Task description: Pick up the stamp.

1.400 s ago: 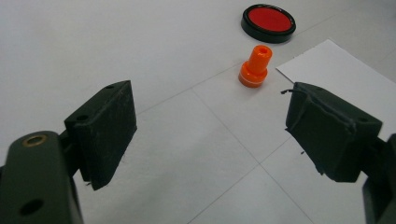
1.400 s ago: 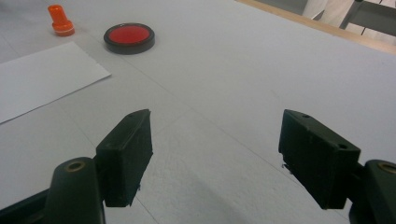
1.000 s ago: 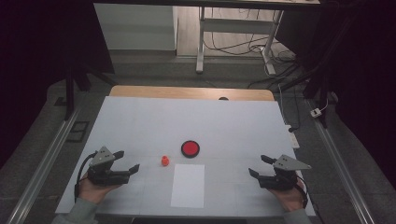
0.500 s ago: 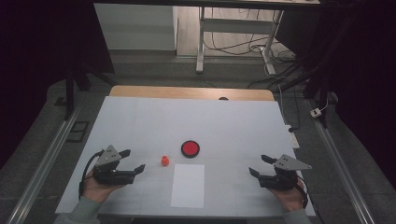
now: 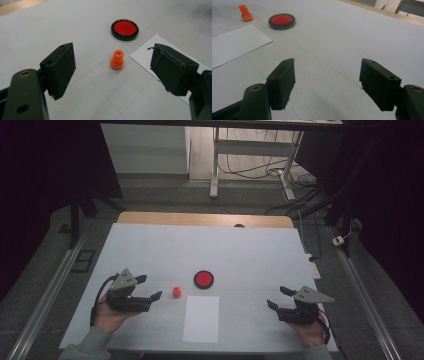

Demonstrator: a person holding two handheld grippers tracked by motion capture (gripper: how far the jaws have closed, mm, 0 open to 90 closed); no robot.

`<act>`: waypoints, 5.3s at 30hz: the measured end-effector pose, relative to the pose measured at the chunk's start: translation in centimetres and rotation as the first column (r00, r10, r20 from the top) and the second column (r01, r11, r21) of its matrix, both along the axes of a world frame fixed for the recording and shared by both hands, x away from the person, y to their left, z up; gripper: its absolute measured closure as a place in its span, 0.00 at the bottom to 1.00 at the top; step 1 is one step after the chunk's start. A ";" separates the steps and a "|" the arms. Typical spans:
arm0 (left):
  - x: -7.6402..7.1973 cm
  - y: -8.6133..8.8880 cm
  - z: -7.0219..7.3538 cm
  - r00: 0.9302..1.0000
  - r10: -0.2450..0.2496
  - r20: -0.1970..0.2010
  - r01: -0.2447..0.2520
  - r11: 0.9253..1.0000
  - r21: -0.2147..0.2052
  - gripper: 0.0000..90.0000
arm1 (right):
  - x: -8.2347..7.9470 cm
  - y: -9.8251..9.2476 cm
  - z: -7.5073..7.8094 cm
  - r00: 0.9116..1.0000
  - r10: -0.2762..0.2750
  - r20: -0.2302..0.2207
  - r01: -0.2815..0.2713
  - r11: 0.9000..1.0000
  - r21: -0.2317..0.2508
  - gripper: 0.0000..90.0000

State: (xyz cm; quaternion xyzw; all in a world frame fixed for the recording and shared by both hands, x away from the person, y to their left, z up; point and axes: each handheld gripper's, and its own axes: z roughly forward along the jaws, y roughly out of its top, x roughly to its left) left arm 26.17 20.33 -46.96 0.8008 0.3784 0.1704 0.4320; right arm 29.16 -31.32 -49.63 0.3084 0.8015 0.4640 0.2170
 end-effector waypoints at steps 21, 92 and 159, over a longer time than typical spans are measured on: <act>3.2 -2.6 -0.3 0.997 -0.052 -0.066 0.056 0.996 0.062 0.24 | 0.1 0.8 -0.5 1.000 0.024 -0.016 -0.025 1.000 -0.019 0.32; 5.9 -5.9 -5.3 0.979 -0.112 -0.171 0.140 0.977 0.161 0.79 | 0.3 0.8 -1.2 0.999 0.017 -0.045 -0.020 0.998 -0.060 0.33; 3.7 -3.5 0.6 0.990 -0.144 -0.010 0.143 0.985 -0.095 0.81 | 0.1 1.4 -1.0 0.999 0.023 -0.032 -0.024 0.998 -0.050 0.33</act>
